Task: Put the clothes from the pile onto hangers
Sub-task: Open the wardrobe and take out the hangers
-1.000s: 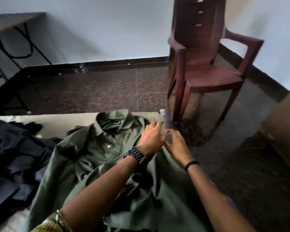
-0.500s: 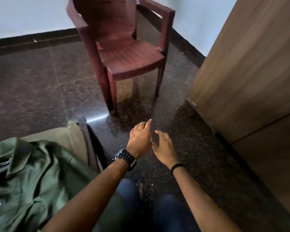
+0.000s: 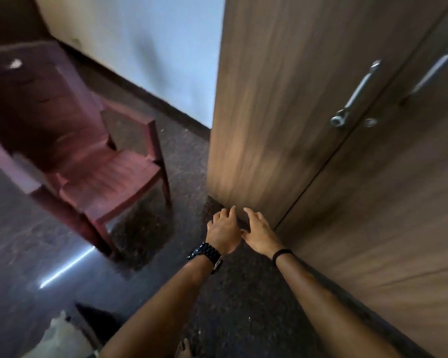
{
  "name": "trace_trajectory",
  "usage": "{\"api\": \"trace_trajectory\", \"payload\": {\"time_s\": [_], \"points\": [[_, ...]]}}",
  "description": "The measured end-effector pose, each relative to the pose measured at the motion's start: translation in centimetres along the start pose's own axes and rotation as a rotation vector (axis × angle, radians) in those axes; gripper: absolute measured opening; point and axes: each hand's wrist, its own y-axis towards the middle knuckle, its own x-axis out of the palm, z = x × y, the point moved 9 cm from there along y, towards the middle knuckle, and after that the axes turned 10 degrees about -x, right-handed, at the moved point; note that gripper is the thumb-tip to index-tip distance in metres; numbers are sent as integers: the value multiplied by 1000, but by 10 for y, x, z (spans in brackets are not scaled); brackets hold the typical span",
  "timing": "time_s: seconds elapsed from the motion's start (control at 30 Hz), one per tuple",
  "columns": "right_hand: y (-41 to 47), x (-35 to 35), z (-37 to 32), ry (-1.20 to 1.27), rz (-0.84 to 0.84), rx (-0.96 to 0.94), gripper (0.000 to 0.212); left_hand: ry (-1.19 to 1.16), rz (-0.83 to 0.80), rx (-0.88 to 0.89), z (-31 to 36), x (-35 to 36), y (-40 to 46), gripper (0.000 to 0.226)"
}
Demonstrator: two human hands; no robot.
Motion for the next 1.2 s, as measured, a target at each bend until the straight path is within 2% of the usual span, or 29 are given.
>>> {"api": "trace_trajectory", "payload": {"time_s": [0.17, 0.4, 0.53, 0.7, 0.77, 0.83, 0.97, 1.07, 1.2], "points": [[10, -119, 10, 49, 215, 107, 65, 50, 43, 256, 106, -64, 23, 65], [8, -242, 43, 100, 535, 127, 65, 13, 112, 515, 234, -122, 58, 65], [10, -314, 67, 138, 751, 99, 58, -81, 182, 679, 307, -145, 77, 55], [-2, -409, 96, 67, 1109, 56, 48, -278, 311, 769, 386, -174, 109, 54], [-1, -435, 113, 130, 1232, 55, 46, -358, 335, 798, 413, -185, 117, 51], [10, -448, 130, 244, 1274, 42, 42, -370, 396, 814, 435, -195, 122, 49], [40, -447, 155, 428, 1185, 28, 27, -313, 504, 801, 452, -198, 138, 50], [45, -440, 164, 468, 1159, 47, 20, -281, 445, 845, 450, -185, 149, 58], [38, -436, 162, 462, 1213, 72, 16, -198, 347, 852, 449, -168, 152, 62]]}}
